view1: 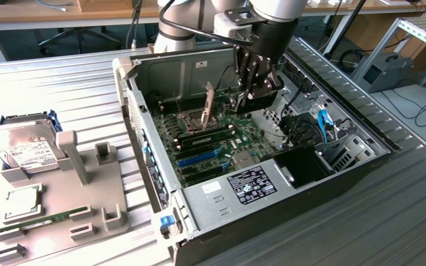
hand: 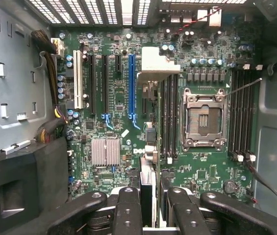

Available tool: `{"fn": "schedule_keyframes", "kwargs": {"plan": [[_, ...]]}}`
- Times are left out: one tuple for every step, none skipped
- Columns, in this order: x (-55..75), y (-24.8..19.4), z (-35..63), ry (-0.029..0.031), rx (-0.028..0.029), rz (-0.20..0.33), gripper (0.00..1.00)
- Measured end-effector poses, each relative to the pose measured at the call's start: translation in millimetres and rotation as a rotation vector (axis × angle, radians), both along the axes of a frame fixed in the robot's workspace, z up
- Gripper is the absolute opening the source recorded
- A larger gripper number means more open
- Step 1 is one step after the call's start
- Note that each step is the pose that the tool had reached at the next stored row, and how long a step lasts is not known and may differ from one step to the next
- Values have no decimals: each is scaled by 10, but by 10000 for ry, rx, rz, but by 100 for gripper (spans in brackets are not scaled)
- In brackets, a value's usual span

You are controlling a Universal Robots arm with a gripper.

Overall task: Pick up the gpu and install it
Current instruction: 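Insert the gpu into the slot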

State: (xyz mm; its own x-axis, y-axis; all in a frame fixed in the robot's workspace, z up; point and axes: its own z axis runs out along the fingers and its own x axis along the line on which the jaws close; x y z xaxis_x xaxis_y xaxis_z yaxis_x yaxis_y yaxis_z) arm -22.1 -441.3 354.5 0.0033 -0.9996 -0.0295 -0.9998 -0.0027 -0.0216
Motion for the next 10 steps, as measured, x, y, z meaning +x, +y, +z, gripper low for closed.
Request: {"fn": "schedule_keyframes", "kwargs": {"plan": [[0,-4,0,0,0,0,26],[0,-7,-1,0,0,0,26],[0,-10,-1,0,-1,0,26],[0,-14,-1,0,-1,0,26],[0,-19,-2,0,0,0,26],[0,-22,-2,0,0,0,26],[0,-26,-2,0,0,0,26],[0,-30,-3,0,0,0,26],[0,-38,-3,0,0,1,26],[0,-46,-4,0,0,0,26]]}}
